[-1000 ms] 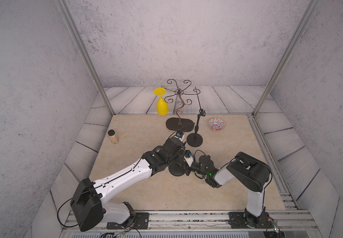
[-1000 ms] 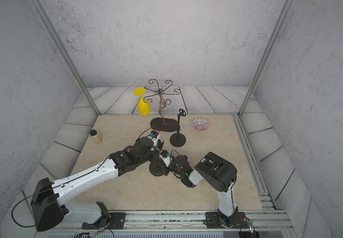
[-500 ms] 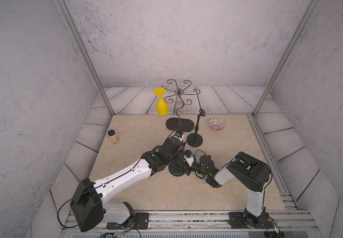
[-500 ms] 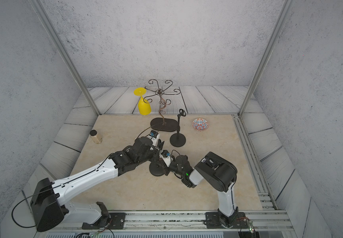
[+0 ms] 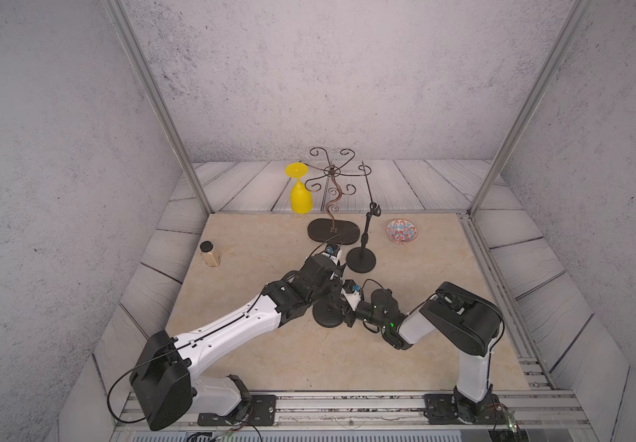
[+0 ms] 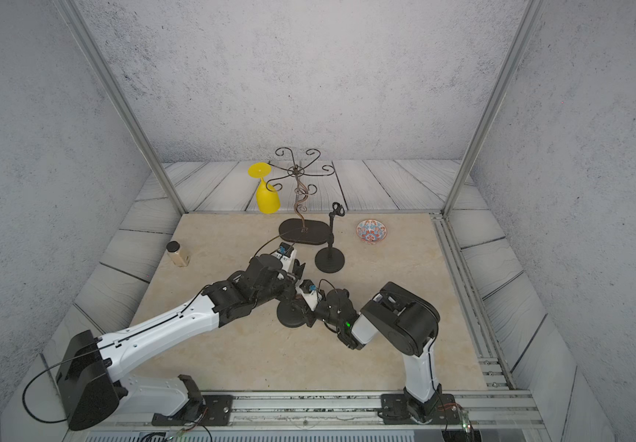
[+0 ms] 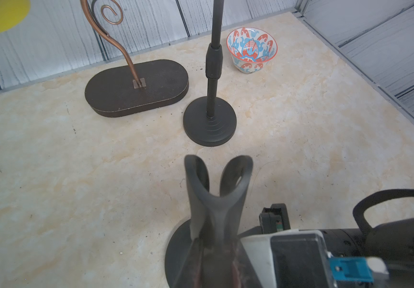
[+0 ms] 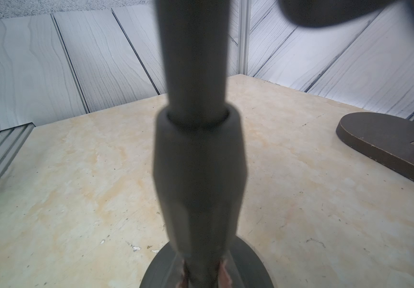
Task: Assemble a microphone stand
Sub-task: Hold the microphone stand pole at the microphone stand base.
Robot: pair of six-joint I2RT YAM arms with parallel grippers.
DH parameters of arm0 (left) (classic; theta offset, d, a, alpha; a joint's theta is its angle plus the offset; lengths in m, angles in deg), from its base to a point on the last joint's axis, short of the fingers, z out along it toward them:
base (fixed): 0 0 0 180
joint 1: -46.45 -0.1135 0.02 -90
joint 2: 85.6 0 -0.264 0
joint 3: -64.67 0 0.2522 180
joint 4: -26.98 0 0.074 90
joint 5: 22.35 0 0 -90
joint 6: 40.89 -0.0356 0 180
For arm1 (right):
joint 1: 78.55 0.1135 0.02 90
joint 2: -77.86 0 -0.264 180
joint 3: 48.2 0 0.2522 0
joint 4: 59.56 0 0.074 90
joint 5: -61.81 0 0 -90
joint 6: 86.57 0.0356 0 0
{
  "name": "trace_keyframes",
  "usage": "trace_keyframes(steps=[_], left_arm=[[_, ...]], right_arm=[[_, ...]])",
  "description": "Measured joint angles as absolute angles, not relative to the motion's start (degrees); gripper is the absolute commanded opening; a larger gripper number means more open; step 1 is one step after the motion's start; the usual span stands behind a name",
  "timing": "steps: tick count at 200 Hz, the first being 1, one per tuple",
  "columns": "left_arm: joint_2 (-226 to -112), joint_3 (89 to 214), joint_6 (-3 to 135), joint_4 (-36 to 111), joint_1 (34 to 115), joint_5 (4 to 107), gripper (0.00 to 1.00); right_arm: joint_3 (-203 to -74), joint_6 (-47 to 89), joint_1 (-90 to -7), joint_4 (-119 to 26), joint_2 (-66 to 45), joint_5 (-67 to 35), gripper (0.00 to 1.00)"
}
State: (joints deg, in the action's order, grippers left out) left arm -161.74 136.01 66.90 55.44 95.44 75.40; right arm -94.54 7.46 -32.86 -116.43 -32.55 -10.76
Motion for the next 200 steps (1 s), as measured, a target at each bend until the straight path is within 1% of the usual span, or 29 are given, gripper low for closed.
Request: trace_keyframes(steps=[24,51,72,99,115,126,138,147,149,150,151,156,164,178,200], left_arm=[[-161.72,135.47,66.92,54.93,95.15,75.47,0.05],[-161.72,134.26,67.33,54.65,93.58,74.88,0.05],[-161.72,133.76,67.31,54.69,92.42,74.51,0.05],[-161.72,133.76,67.09,54.89,91.22,74.20,0.05],[-161.70,133.76,66.94,54.85,91.07,73.39,0.05],[-161.70,133.76,66.59,54.80,91.11,72.67,0.05],[-161.70,133.81,65.96,54.87,91.20,72.19,0.05],[-161.72,133.98,65.47,55.17,91.24,72.15,0.05],[-161.72,134.05,65.37,55.39,91.24,72.12,0.05],[-161.72,134.11,65.32,55.57,91.24,72.15,0.05],[-161.72,134.11,65.32,55.65,91.24,72.12,0.05],[-161.72,134.20,65.26,56.16,91.24,72.04,0.05],[-161.72,134.24,65.13,56.88,91.26,71.64,0.05],[-161.72,134.46,64.71,57.47,91.53,71.45,0.05],[-161.81,135.18,64.29,58.74,91.57,71.18,0.05]], right_arm=[[-94.52,7.90,-31.85,-117.33,-32.92,-13.91,0.00],[-95.08,8.58,-28.66,-119.03,-34.12,-22.85,0.00],[-96.83,9.41,-24.66,-118.82,-35.24,-34.15,0.00],[-100.64,12.14,-18.11,-117.42,-37.73,-54.60,0.00],[-102.12,13.26,-15.35,-119.01,-39.87,-63.30,0.00],[-102.47,13.41,-14.28,-120.46,-40.92,-66.67,0.09],[-102.47,13.28,-13.97,-122.14,-41.71,-67.43,0.22],[-102.30,13.56,-14.00,-123.03,-41.95,-66.89,0.33],[-102.23,13.63,-14.02,-123.21,-41.95,-66.60,0.34],[-102.21,13.65,-14.04,-123.25,-41.95,-66.56,0.36],[-102.14,13.71,-14.08,-123.30,-41.95,-66.36,0.36],[-101.86,14.09,-14.32,-123.71,-41.95,-65.01,0.43],[-101.25,13.98,-14.74,-124.21,-41.93,-62.69,0.49],[-99.22,13.76,-15.48,-124.94,-41.73,-57.12,0.56],[-93.66,13.28,-17.56,-124.94,-39.94,-46.56,0.58]])
